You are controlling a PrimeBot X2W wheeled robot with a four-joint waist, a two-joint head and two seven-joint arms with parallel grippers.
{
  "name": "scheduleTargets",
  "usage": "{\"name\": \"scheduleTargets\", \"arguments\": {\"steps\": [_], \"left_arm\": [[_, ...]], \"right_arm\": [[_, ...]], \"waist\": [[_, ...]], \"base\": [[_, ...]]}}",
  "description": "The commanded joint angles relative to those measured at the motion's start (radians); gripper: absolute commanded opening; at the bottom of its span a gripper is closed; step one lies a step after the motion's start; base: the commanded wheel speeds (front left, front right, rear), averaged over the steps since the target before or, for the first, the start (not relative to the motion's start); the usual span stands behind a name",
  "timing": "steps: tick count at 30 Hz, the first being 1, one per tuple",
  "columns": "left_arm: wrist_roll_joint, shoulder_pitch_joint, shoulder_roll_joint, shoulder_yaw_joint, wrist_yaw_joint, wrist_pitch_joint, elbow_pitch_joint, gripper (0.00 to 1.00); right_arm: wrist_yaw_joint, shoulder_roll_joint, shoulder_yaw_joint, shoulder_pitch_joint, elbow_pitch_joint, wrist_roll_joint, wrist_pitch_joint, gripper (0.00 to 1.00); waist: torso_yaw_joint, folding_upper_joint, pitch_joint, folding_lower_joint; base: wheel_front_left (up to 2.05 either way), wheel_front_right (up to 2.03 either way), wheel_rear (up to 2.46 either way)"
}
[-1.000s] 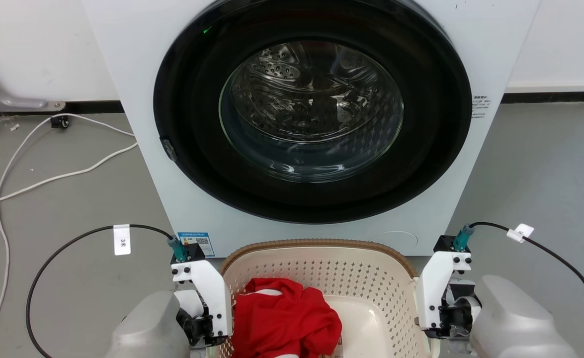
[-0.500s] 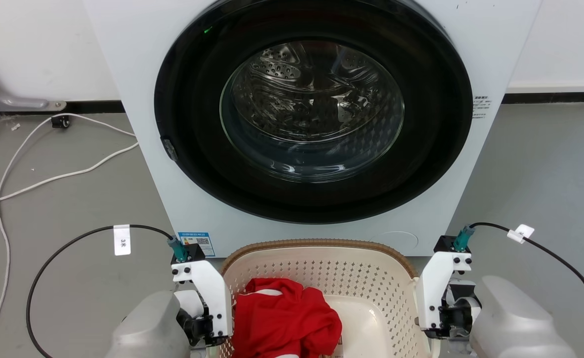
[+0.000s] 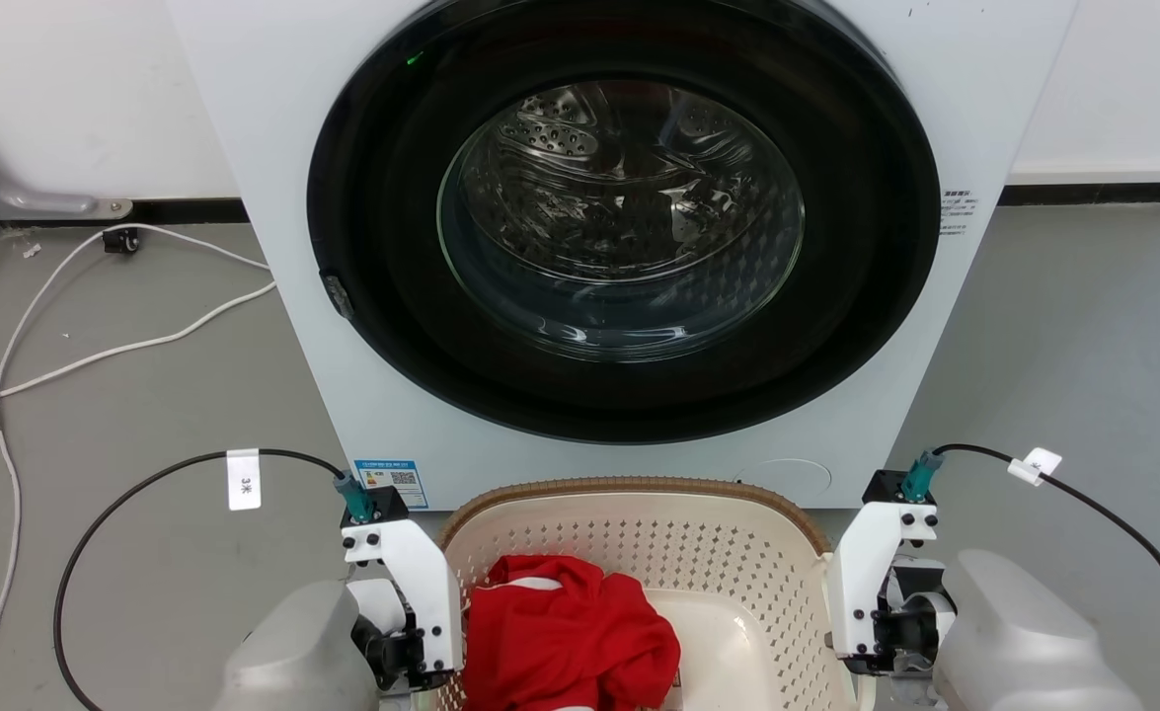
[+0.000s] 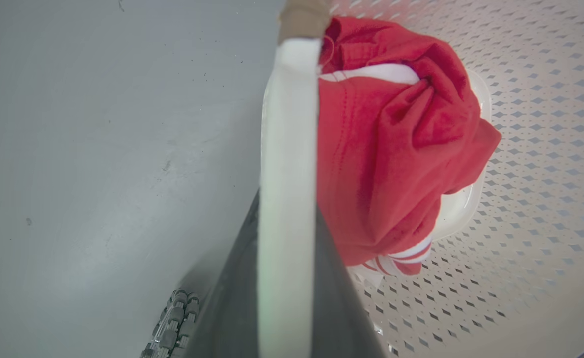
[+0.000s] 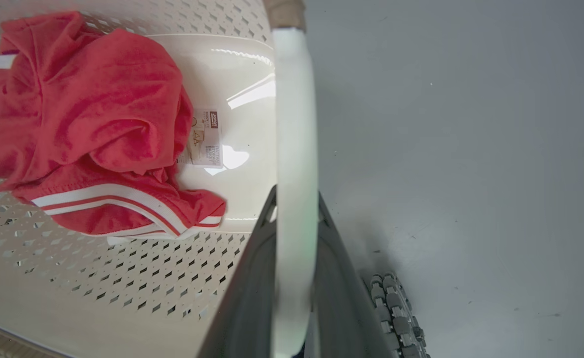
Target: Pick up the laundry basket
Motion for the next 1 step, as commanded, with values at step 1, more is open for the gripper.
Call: {"name": "scheduleTargets", "arguments": {"steps": [1], "left_arm": [[-0.008, 0.008, -0.011, 0.000, -0.001, -0.005, -0.007, 0.00]], "right_arm": [[0.003, 0.016, -0.003, 0.007, -0.004, -0.001, 0.002, 0.00]], "waist": [[0.000, 0.0000, 0.000, 0.0000]], "base": [[0.00, 0.00, 0.00]]}}
